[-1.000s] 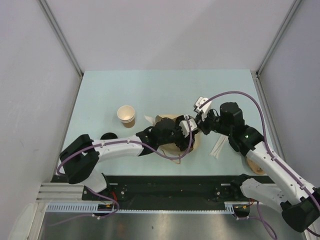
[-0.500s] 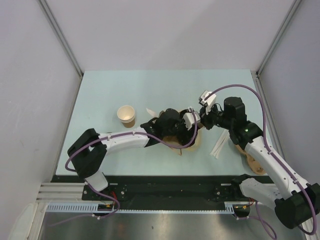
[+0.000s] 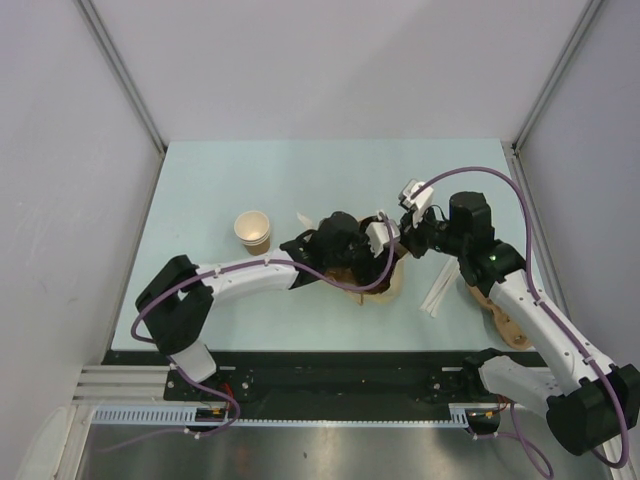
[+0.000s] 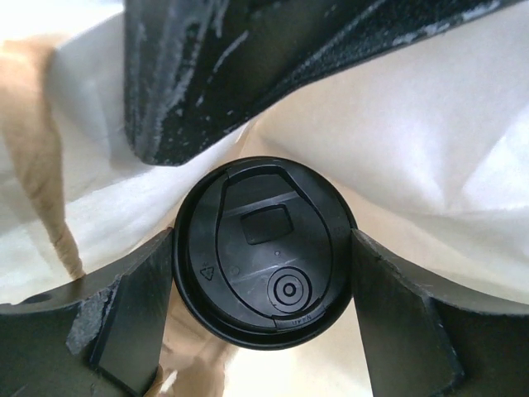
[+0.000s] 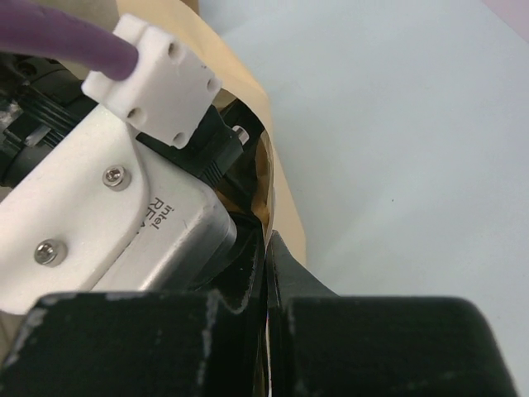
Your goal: Pack the takeout coffee
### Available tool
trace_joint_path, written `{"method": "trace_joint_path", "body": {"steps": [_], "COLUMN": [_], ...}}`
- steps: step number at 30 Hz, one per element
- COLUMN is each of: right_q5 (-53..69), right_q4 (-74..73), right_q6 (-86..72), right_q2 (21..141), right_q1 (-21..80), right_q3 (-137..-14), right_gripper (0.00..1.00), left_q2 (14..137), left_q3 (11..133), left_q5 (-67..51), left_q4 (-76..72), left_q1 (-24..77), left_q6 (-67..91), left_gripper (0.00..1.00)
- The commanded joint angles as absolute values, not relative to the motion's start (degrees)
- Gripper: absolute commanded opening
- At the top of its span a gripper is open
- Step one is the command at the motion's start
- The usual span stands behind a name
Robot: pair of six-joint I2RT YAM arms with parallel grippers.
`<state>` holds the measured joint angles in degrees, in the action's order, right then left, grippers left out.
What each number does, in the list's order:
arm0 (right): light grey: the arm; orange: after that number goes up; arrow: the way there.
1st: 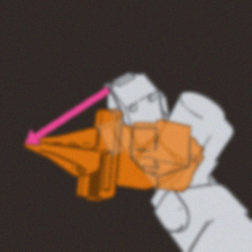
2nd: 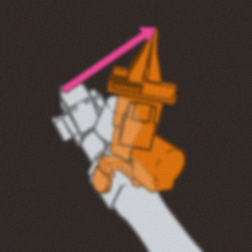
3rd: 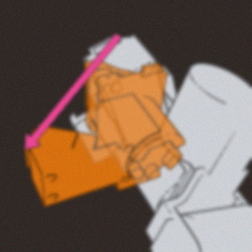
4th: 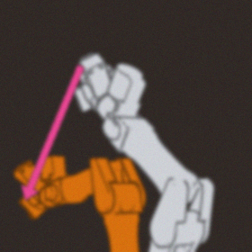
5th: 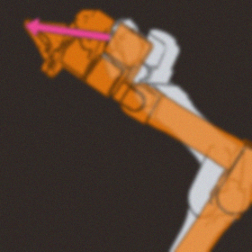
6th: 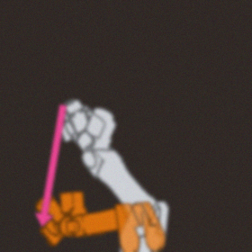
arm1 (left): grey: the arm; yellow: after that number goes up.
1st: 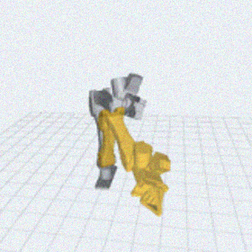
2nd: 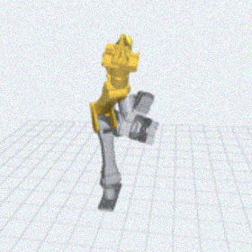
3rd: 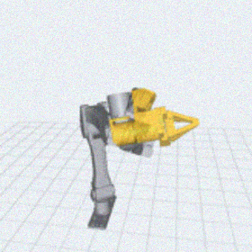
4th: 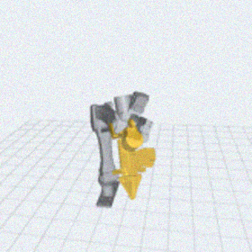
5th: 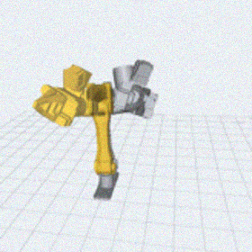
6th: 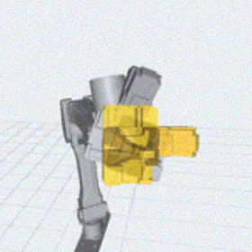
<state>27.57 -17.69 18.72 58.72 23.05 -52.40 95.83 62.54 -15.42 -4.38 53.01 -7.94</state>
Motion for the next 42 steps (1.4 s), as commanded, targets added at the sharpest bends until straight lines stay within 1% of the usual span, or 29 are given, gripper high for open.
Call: {"method": "trace_joint_path", "body": {"steps": [1, 3, 5, 8, 9, 10, 15, 16, 28, 42], "right_q5": [31.55, 31.38, 31.03, 31.11, 31.11, 31.11, 31.11, 31.11, 31.46, 32.08], "right_q4": [-22.32, -22.41, -22.59, -22.85, -22.85, -22.94, -22.94, -23.03, -22.24, -22.85], "right_q6": [19.60, 20.04, 20.56, 21.00, 21.18, 21.27, 22.15, 22.24, 21.89, 22.50], "right_q2": [57.48, 57.31, 57.22, 56.87, 56.69, 56.69, 56.51, 56.51, 55.99, 57.22], "right_q1": [23.55, 23.64, 23.64, 23.73, 23.90, 23.99, 24.17, 24.17, 23.99, 23.12], "right_q3": [-53.26, -53.26, -53.17, -53.26, -53.17, -53.17, -53.26, -53.26, -53.35, -54.23], "right_gripper": [0.00, 0.00, 0.00, 0.00, 0.00, 0.00, 0.00, 0.00, 0.00, 0.00], "left_q2": [96.51, 95.80, 94.92, 93.61, 93.34, 92.99, 92.73, 92.29, 90.88, 87.90], "left_q3": [59.15, 59.33, 59.76, 60.20, 60.29, 60.47, 61.70, 61.79, 66.35, 71.37], "left_q5": [-9.58, -9.49, -9.58, -9.93, -9.93, -10.02, -10.37, -10.46, -11.43, -12.66], "left_q4": [13.36, 13.36, 13.10, 12.40, 12.31, 12.04, 11.87, 11.78, 13.80, 18.19], "left_q1": [49.92, 50.10, 50.10, 50.19, 50.27, 50.36, 50.36, 50.36, 50.36, 50.36], "left_q6": [-6.42, -6.07, -5.19, -3.87, -3.61, -3.26, -1.58, -1.15, 2.28, 2.55], "left_gripper": [0.52, 0.59, 0.63, 0.73, 0.82, 0.85, 0.91, 0.99, 0.99, 0.99]}}
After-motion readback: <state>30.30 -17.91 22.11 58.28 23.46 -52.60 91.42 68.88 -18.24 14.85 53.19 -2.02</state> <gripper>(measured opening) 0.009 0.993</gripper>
